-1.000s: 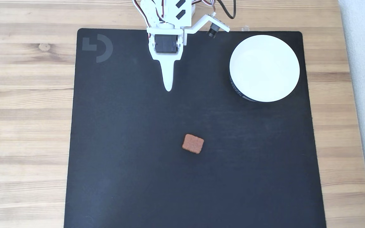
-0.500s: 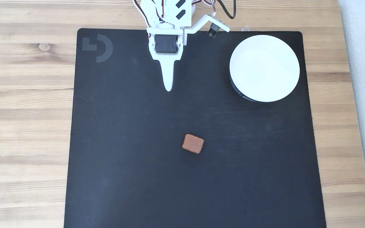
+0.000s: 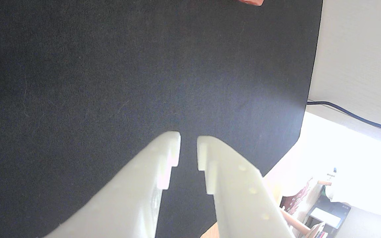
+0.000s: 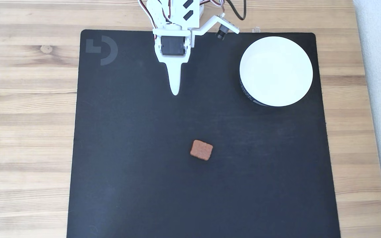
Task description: Pick up the toy and place it on the plate
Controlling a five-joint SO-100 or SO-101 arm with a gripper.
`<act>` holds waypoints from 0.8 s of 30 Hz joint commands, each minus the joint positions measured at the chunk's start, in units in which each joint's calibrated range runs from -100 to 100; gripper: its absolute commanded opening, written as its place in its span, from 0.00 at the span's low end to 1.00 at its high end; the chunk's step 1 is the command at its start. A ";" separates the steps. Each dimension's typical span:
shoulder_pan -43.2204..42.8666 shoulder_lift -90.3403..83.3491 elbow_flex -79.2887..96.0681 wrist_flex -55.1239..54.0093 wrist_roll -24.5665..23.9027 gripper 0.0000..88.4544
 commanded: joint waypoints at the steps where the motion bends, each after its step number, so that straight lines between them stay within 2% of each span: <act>1: 0.34 -0.58 0.69 -0.05 0.12 0.03; 24: 0.00 -0.50 0.15 0.79 0.27 0.03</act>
